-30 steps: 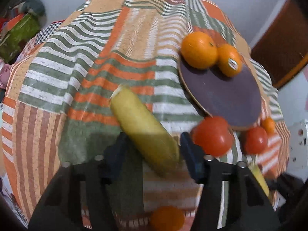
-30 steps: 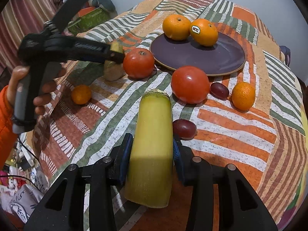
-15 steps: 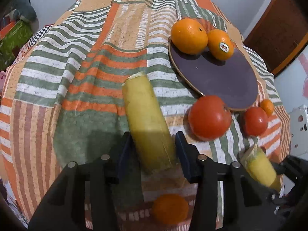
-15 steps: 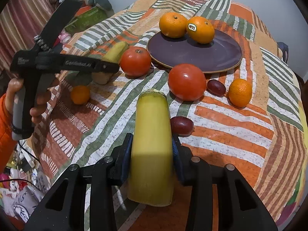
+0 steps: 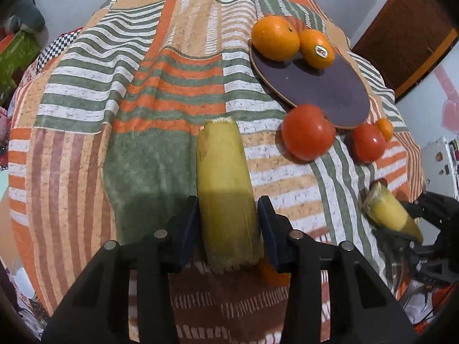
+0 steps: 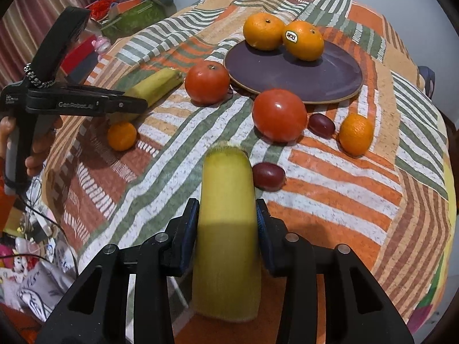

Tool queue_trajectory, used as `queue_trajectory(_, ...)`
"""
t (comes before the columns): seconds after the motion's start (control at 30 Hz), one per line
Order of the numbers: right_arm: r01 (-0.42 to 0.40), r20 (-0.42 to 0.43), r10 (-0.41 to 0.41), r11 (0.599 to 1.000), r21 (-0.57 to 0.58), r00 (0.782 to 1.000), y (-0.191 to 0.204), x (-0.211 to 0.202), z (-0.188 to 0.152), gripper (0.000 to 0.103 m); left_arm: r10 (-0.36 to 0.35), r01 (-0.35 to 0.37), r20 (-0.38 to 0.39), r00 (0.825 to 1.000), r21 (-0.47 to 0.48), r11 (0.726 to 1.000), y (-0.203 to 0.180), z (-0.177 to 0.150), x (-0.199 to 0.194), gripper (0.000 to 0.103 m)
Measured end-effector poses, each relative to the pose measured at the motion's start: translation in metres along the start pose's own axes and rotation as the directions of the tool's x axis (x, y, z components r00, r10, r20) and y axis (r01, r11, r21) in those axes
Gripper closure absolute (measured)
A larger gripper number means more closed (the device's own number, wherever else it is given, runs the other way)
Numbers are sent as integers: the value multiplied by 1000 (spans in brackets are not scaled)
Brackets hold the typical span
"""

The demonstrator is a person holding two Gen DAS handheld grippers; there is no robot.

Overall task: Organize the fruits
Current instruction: 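Carry both yellow squashes toward the purple plate beside the oranges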

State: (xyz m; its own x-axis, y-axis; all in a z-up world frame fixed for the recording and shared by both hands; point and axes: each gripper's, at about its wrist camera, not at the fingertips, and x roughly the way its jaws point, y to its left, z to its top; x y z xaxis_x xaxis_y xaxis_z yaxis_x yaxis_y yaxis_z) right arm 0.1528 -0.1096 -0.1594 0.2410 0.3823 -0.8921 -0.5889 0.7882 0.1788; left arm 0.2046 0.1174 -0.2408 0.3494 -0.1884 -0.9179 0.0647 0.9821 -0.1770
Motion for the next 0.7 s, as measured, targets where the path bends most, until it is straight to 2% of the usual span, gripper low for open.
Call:
queue_trajectory(0.2, 31, 9, -30, 999, -26, 999, 5, 7, 3, 69, 12, -11, 7, 1000, -9, 1000, -2, 14, 14, 62)
queue_trajectory(0.4, 27, 39, -27, 1000, -7, 999, 4, -1, 1, 69, 37, -37, 19, 999, -19, 999, -5, 19, 15, 64)
queue_trajectory(0.7, 45, 148, -47, 999, 13, 988, -1, -37, 9, 69, 36, -35, 114, 993, -11, 999, -13, 20, -29, 64)
